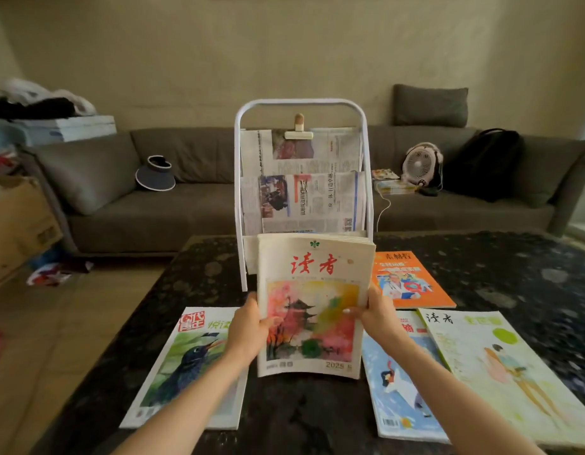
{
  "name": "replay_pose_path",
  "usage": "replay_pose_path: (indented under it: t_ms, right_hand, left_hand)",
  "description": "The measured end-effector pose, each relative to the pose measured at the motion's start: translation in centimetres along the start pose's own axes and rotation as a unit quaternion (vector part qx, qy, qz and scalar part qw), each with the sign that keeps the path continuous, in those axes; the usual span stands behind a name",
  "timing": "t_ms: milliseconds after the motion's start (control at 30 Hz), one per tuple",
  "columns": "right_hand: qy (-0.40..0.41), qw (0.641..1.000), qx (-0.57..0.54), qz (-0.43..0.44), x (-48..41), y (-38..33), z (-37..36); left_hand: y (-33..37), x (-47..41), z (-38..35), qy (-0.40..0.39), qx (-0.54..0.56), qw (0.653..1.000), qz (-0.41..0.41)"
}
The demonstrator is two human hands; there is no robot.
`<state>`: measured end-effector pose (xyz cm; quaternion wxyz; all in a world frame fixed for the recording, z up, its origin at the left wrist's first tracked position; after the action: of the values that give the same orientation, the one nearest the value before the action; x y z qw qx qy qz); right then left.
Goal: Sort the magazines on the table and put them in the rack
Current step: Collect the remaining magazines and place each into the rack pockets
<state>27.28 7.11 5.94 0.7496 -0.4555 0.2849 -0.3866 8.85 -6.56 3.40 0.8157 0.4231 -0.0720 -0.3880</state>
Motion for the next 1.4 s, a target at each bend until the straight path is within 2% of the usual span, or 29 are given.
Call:
replay_pose_path:
  t_ms: [133, 333, 567, 833, 1033, 1400]
  right_hand:
    - [0.026, 0.999, 0.006, 0.032, -3.8, -4.5, 1.6]
    - [0.076, 0.988, 0.032, 0.13, -12.4, -12.4, 4.4]
    - [0.101, 0.976, 0.058, 0.184, -20.8, -16.8, 5.1]
    - [0.112, 0.975, 0.08, 0.174, -24.9, -14.5, 4.1]
    - [0.081, 0.985, 0.054, 0.141, -26.2, -11.9, 2.8]
    - [0.043, 0.995, 0.047, 0.08, -27.6, -7.1, -0.8]
  left_hand:
    - [3.7, -5.2, 2.7, 0.041, -0.024, 0.999, -0.023]
    - [10.0, -15.0, 6.5, 0.068, -0.019, 0.993, -0.09]
    - [11.6, -24.0, 8.0, 0.134, -0.05, 0.984, -0.109]
    - [9.9, -27.7, 5.4, 0.138, -0.054, 0.984, -0.096]
    - [8.0, -28.5, 3.0, 0.123, -0.055, 0.987, -0.082]
    - [3.1, -28.5, -0.4, 0.074, -0.088, 0.993, 0.004]
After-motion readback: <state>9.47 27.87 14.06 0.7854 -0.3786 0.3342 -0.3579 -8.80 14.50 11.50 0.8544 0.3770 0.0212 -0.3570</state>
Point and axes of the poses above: each hand's wrist, its own x-axis away from the middle knuckle, its own z-axis out of the back of the hand, y = z × x, the point moved 4 cm from there along -x, towards the middle knuckle, and after that the axes turned 2 degrees about y, right-handed, at the moved point
